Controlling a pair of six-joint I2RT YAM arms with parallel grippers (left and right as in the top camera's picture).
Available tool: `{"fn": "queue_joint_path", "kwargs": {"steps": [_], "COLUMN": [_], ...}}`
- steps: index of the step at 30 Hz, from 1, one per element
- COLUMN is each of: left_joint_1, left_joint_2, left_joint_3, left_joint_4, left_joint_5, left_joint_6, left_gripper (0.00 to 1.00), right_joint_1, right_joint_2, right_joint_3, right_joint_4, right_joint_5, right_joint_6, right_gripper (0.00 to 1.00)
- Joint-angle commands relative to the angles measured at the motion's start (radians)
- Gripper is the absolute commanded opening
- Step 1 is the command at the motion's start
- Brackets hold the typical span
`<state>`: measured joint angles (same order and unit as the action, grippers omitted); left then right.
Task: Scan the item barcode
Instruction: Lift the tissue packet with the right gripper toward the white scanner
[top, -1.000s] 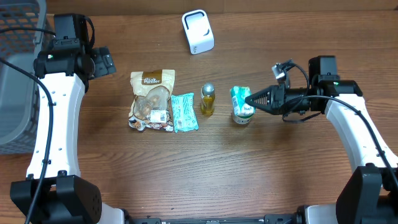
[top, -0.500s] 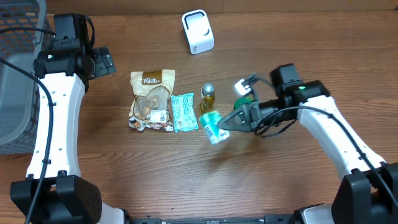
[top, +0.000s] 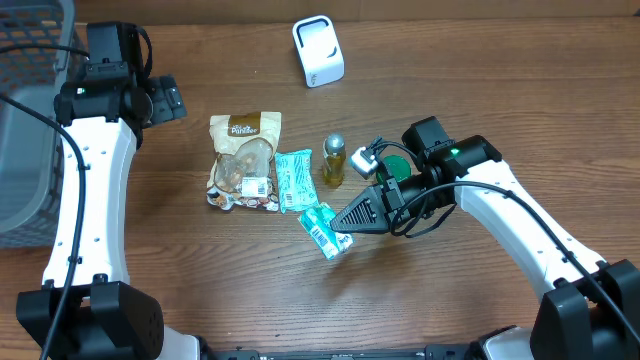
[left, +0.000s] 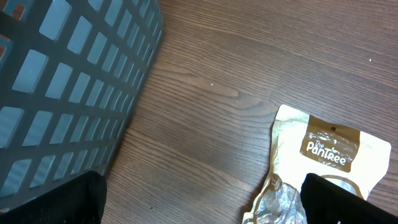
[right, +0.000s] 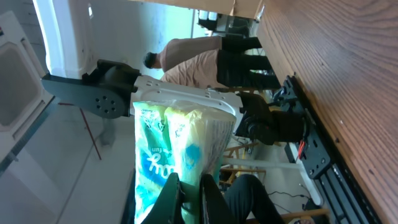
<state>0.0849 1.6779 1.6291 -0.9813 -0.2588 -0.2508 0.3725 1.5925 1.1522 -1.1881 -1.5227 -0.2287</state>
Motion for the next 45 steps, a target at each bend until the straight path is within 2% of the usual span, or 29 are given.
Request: {"fn": "queue_joint_path", "kwargs": {"steps": [1,10,13,14,17,19,22,26,35,39,42,45], "left_joint_1": [-0.006,-0.006,-0.006,-0.006,-0.006,-0.006,-0.006,-0.006,-0.006,-0.006,-0.006,-0.007], "left_joint_2": [0.004,0.004,0.004,0.004,0.004,0.004,0.004,0.004,0.004,0.004,0.004,0.004], "left_joint_3": [0.003,0.003,0.003,0.003,0.003,0.003,0.003,0.003,0.003,0.003,0.003,0.003], "left_joint_4": [-0.002,-0.002,-0.002,-0.002,-0.002,-0.002,-0.002,-0.002,-0.002,-0.002,-0.002,-0.002], "left_joint_5": [-0.010,-0.010,-0.010,-0.010,-0.010,-0.010,-0.010,-0.010,-0.010,-0.010,-0.010,-0.010], "left_joint_6": [0.019,0.019,0.019,0.019,0.019,0.019,0.019,0.019,0.019,0.019,0.019,0.019], "left_gripper": [1.00,1.00,1.00,0.99,1.00,1.00,1.00,1.00,0.99,0.99,1.00,1.00], "right_joint_1": [-0.002,-0.002,-0.002,-0.002,-0.004,-0.015,-0.035,-0.052,-0.052,-0.052,-0.052,-0.052], "right_joint_2": [-0.027,-0.027,-0.026,-0.026,-0.026,-0.026,-0.026,-0.026,0.018,0.026,0.060,0.103], "right_joint_3": [0.021,0.021,0.021,0.021,0.023,0.051,0.151,0.354,0.956,1.015,1.014,1.014], "right_joint_4": [0.000,0.008,0.111,0.143,0.200,0.205,0.162,0.095,-0.040,0.048,0.123,0.161], "right_joint_5": [-0.048,-0.031,0.198,0.344,0.621,0.642,0.649,0.767,1.040,1.081,1.221,1.281], "right_joint_6": [-0.005,-0.013,-0.004,0.019,0.160,0.216,0.222,0.234,0.232,0.227,0.224,0.222], "right_gripper": [0.04,0.04,0.04,0.04,0.04,0.04,0.04,0.03,0.03,0.03,0.04,0.04]}}
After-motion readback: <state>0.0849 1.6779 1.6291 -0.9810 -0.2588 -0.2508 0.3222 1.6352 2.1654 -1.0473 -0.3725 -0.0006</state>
